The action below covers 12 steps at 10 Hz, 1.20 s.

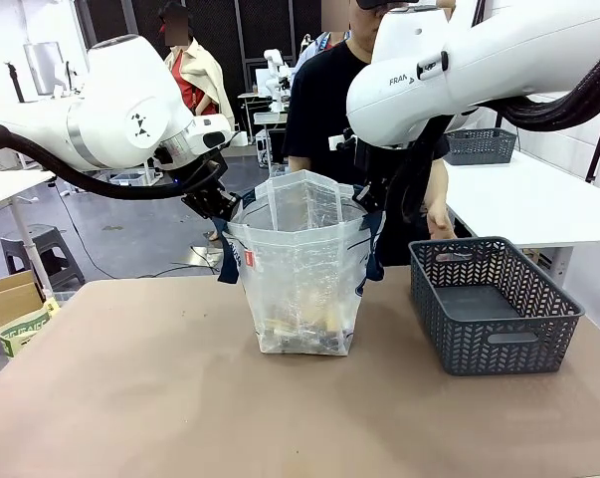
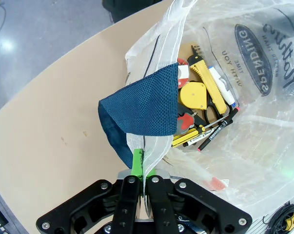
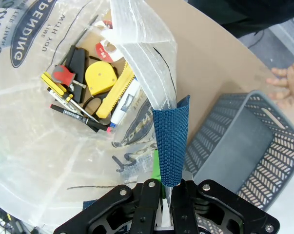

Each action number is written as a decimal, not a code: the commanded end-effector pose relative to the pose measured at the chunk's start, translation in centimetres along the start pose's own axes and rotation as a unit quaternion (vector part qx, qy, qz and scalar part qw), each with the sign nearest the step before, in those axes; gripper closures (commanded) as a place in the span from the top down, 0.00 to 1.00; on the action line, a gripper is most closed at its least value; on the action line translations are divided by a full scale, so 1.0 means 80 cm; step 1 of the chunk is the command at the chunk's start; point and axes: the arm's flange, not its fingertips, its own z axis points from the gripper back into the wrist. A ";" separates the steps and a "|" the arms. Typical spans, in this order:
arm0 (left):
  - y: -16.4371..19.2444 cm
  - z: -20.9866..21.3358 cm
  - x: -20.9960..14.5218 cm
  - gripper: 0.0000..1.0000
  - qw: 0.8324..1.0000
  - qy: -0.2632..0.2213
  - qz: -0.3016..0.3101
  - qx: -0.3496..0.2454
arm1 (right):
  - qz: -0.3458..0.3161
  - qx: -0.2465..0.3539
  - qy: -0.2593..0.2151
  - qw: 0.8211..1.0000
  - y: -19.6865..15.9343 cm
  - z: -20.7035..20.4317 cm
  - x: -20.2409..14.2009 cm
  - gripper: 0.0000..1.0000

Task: Transfer purchased items from the store into the shopping bag.
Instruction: Move the Reusable shopping bag to the right side of the table.

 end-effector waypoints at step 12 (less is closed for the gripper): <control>-0.007 0.001 0.028 0.00 0.999 0.013 0.040 -0.005 | -0.094 0.015 -0.011 0.995 0.000 0.009 0.014 0.00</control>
